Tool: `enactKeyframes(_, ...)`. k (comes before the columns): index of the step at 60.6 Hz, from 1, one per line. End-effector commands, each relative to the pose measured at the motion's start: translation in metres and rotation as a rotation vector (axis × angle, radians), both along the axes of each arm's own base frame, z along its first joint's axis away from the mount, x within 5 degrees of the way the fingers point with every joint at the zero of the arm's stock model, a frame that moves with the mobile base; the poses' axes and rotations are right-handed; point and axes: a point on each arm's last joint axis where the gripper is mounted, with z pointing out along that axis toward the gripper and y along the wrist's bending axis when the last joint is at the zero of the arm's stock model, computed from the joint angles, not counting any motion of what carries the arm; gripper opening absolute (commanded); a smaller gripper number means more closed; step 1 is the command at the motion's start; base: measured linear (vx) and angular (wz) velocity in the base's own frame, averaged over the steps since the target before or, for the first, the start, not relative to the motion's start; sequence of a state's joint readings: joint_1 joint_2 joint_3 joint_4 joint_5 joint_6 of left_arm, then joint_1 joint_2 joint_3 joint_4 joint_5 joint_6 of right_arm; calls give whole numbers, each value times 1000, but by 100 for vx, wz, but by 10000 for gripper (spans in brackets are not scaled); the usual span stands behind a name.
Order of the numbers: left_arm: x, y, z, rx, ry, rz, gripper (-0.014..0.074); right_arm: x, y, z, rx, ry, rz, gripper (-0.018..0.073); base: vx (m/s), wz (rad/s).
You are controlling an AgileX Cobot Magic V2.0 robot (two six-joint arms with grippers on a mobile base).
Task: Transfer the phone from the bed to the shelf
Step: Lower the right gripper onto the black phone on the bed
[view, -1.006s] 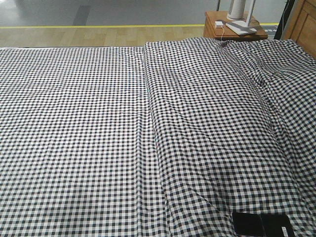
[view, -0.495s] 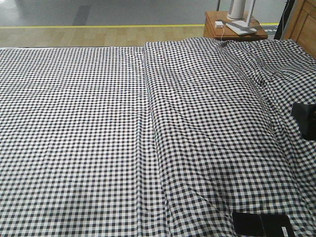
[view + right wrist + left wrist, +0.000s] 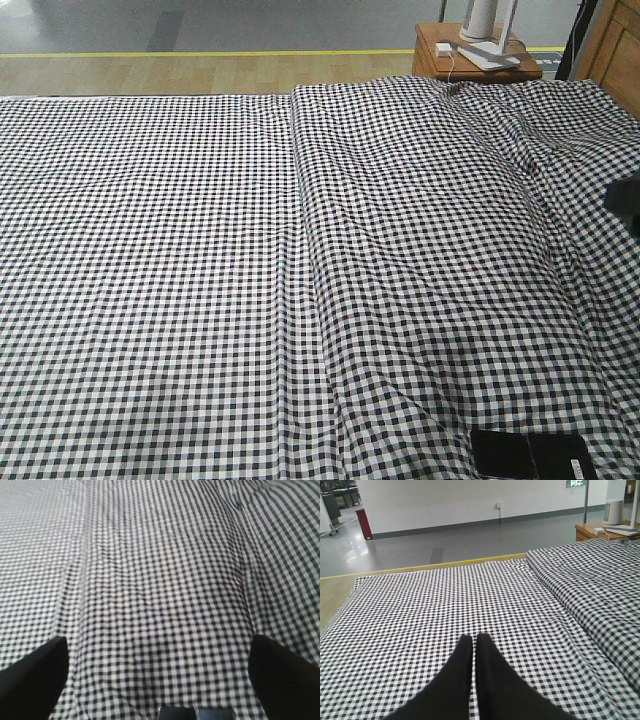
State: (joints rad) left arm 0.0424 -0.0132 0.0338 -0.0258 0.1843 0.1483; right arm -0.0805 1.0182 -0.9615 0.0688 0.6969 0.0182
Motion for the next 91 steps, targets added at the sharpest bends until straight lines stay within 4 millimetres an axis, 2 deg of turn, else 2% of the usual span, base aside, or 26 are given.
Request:
enactKeyframes(1,-1,0,15,-11,-108,-2,1,11,-17,19,-10,-20,-64,673,0,0)
enactKeyframes(9,-1,0,15,-11,-108,-2,1,25,-44,17,-13,43,-100,669,0,0)
enactKeyframes(17,-1,0,15,-11,-108,-2,1,38,-73,-1,44,101,-122,662,0,0)
enactKeyframes(31,-1,0,15,-11,-108,-2,1,62,-131,-51,155,182,-161,655,0,0)
enactKeyframes(44,-1,0,15,-11,-108,-2,1,82,-170,-115,327,245,-137,652,0,0)
enactKeyframes(56,-1,0,15,-11,-108,-2,1,89,-188,-181,441,363,-77,649,0,0)
enactKeyframes(68,-1,0,15,-11,-108,-2,1,101,-196,-244,561,495,14,643,0,0)
enactKeyframes(79,-1,0,15,-11,-108,-2,1,114,-204,-284,648,582,96,638,0,0)
enactKeyframes(91,-1,0,15,-11,-108,-2,1,122,-213,-317,677,668,176,633,0,0)
